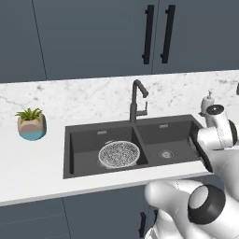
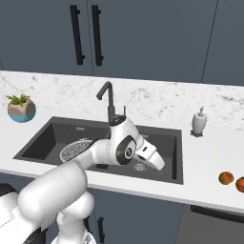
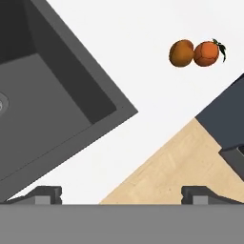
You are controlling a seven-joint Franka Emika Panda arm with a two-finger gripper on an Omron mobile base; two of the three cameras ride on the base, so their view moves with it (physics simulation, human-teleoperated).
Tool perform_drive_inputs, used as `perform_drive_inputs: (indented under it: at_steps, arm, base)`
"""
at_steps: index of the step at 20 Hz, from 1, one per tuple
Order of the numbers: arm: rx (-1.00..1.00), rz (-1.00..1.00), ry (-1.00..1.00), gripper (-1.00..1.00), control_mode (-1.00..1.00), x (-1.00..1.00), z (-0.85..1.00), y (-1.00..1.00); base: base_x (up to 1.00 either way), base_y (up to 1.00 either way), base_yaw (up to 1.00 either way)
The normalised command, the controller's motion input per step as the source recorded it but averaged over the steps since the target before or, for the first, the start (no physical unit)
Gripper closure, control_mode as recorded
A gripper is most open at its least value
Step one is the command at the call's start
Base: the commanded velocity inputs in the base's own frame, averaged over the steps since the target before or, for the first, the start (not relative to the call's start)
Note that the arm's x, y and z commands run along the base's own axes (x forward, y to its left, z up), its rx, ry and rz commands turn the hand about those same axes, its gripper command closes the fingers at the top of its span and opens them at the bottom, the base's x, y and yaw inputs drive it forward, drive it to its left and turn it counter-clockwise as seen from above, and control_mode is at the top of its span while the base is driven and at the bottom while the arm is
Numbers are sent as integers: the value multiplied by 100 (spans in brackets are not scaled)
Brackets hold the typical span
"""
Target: Put the colander in the sink, put the peach, orange in the colander, and turn on the sink faucet and pour water over the colander.
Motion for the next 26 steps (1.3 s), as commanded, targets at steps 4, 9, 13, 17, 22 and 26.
perform_drive_inputs:
  at_steps: [4, 9, 13, 17, 22, 26]
  arm:
    - [5, -10, 6, -100, -100, 1, 1, -67]
    - [1, -6, 5, -100, -100, 0, 0, -69]
    - [0, -2, 3, -100, -100, 0, 0, -62]
    - [0, 0, 0, -100, -100, 0, 0, -49]
    - [0, 0, 0, -100, -100, 0, 0, -45]
    - [0, 0, 0, -100, -100, 0, -10, -37]
  base:
    - [0, 0, 0]
    - [0, 0, 0]
    - [0, 0, 0]
    - [0, 0, 0]
    - [0, 0, 0]
    - [0, 0, 0]
